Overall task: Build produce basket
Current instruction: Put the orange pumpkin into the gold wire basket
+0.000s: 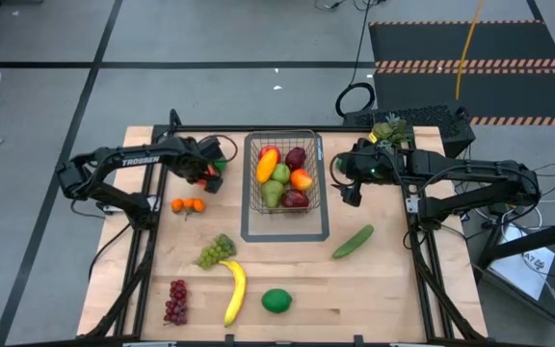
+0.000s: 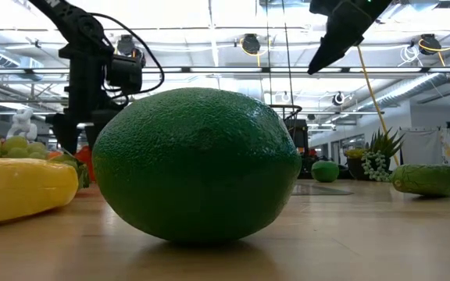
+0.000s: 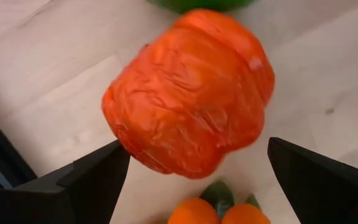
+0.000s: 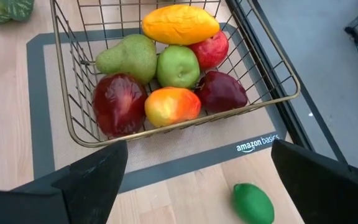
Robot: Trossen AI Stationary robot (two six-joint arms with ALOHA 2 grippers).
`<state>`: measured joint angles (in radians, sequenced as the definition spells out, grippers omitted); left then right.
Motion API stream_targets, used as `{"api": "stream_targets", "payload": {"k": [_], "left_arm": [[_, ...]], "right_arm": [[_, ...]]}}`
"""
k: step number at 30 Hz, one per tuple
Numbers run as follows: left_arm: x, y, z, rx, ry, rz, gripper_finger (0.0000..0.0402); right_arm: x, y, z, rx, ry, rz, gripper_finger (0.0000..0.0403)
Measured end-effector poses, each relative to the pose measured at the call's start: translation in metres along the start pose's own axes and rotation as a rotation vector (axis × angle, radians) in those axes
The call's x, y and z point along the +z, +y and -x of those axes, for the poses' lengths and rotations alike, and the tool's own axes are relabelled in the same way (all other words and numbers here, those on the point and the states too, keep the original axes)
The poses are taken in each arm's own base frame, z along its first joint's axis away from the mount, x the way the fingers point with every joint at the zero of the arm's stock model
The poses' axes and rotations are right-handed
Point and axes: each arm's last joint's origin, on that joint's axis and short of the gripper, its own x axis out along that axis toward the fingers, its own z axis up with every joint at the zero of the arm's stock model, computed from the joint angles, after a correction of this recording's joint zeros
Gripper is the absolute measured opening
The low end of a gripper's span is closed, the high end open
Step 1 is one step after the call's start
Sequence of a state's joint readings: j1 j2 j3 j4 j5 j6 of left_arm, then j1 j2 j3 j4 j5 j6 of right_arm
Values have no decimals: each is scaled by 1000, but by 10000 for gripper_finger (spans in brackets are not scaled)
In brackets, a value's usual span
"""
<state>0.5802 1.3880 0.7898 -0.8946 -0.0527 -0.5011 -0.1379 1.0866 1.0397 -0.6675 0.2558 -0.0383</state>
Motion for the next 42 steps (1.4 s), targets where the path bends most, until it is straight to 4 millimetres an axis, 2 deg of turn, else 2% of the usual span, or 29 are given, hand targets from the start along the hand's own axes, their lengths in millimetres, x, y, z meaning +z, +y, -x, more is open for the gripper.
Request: {"api": "stream_targets", "payload": {"k": [8, 14, 18, 22, 25, 33, 42], "left_arm": [[-9, 2, 1, 43, 78, -119, 379], [-17, 4, 11, 96, 189, -286, 379], [-8, -2, 29, 134, 142, -442, 379], [5, -9, 48, 106, 47, -566, 379], [11, -12, 54, 96, 2, -661, 379], [12, -9, 45, 84, -3, -806, 378], [15, -4, 36, 99, -35, -775, 378]], "right_arm": [[0, 1, 0, 27, 2, -15, 392], [0, 1, 0, 25, 0, -174, 392], [1, 1, 0, 25, -2, -282, 392], [1, 1, 0, 27, -3, -280, 392], [1, 1, 0, 28, -3, -300, 392], [1, 4, 1, 38, -1, -439, 392], [1, 14, 2, 69, 3, -440, 392]]}}
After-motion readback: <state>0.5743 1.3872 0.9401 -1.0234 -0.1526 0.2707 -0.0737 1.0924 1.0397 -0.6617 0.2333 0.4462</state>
